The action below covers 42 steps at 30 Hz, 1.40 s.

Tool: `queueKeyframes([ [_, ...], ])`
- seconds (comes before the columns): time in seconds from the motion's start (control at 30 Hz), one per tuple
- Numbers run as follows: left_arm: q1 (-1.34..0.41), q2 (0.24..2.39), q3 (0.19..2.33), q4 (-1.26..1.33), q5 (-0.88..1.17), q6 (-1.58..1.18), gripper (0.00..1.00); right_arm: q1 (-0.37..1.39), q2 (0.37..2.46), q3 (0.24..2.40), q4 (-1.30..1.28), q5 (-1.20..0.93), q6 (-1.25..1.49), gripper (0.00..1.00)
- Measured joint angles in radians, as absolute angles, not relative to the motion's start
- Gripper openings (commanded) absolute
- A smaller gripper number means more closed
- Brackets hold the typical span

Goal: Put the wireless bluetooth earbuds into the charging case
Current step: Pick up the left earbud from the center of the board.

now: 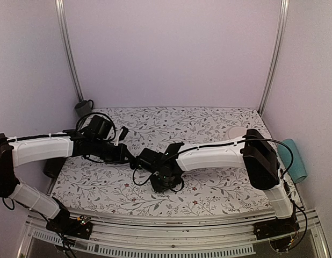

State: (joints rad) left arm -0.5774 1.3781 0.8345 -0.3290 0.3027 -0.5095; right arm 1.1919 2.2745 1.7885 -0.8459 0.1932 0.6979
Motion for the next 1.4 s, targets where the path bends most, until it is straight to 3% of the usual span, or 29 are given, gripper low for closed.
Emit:
queueKeyframes([
  [0.33,-0.577,1.379,0.834,-0.329,0.303,-0.509,0.0,1.193,2.275,1.789,-0.85,0.201,0.691,0.2],
  [0.57,-0.577,1.382,0.834,-0.327,0.306,-0.516,0.0,1.19,2.259,1.757,-0.814,0.2,0.691,0.12],
  [1.1,-0.612,1.478,0.834,-0.241,0.303,-0.596,0.0,1.107,2.019,1.457,-0.478,0.022,0.685,0.11],
  [1.4,-0.676,1.565,0.848,-0.196,0.302,-0.643,0.0,1.061,1.917,1.392,-0.254,-0.103,0.701,0.11],
])
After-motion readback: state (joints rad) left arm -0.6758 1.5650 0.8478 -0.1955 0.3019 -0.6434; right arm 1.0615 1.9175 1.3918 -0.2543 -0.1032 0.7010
